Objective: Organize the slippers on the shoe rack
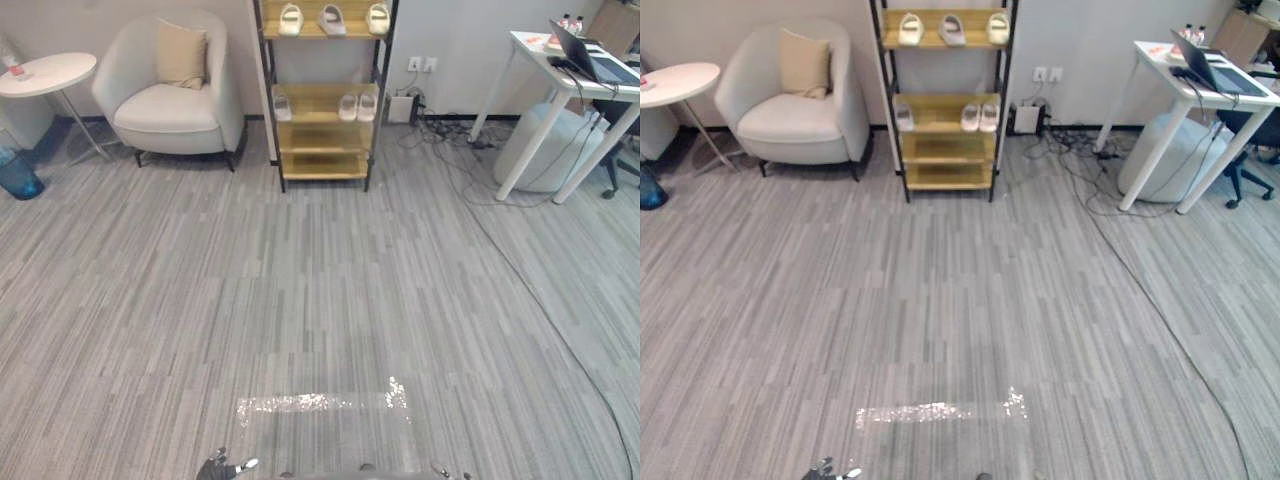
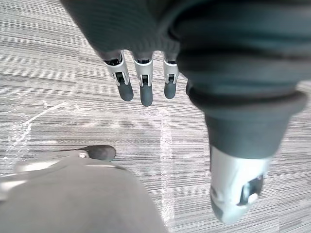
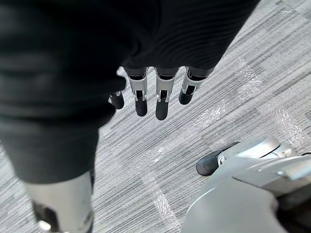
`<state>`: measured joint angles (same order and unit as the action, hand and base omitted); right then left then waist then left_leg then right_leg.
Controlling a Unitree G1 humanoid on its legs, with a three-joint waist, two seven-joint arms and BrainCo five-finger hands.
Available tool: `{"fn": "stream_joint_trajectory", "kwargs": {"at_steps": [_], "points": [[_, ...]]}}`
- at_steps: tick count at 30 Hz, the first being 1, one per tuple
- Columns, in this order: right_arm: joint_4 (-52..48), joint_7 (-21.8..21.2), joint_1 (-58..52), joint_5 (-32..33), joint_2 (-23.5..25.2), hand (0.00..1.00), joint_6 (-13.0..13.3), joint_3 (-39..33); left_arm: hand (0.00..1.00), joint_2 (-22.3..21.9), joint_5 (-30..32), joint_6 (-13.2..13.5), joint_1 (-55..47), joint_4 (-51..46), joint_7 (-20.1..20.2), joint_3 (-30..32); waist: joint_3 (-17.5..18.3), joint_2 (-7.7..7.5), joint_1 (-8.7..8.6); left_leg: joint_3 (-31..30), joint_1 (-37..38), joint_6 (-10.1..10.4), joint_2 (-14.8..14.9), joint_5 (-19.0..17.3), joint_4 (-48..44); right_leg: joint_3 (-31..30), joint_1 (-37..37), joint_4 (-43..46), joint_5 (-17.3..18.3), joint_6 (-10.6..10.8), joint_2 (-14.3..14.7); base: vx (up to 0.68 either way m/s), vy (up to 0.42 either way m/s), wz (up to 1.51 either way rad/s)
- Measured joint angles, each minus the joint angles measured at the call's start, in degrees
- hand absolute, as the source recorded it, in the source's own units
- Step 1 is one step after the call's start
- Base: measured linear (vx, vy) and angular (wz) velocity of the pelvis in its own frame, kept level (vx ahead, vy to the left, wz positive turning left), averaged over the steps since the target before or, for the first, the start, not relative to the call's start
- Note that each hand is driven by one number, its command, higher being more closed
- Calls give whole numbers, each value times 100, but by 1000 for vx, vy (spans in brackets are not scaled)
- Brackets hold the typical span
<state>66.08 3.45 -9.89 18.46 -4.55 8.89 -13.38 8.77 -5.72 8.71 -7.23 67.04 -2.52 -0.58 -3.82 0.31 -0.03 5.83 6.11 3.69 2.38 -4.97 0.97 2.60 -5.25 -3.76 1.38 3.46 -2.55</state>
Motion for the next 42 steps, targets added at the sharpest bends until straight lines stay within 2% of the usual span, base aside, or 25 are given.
{"fn": "stream_joint_trajectory", "kwargs": {"at_steps": [22,28,42], "points": [[29,-3,25,18,23,0,9,-208,0,118,10,54,148,129,-16,-380,-96,-84,-1,-83,112,5,-1,154,276,196,-83,-131,-86,-48,26,-30,-18,2],[37,-3,76,19,81,0,11,-205,0,174,11,55,205,166,-45,-384,-149,-180,-7,-167,122,-2,-13,163,274,327,-131,-131,-86,-48,17,-26,-19,7],[17,4,149,18,106,0,32,-173,0,174,13,51,232,216,-104,-352,-185,-188,-70,-174,50,-2,-3,171,238,362,-96,-128,-76,-57,11,-26,-13,1]]}}
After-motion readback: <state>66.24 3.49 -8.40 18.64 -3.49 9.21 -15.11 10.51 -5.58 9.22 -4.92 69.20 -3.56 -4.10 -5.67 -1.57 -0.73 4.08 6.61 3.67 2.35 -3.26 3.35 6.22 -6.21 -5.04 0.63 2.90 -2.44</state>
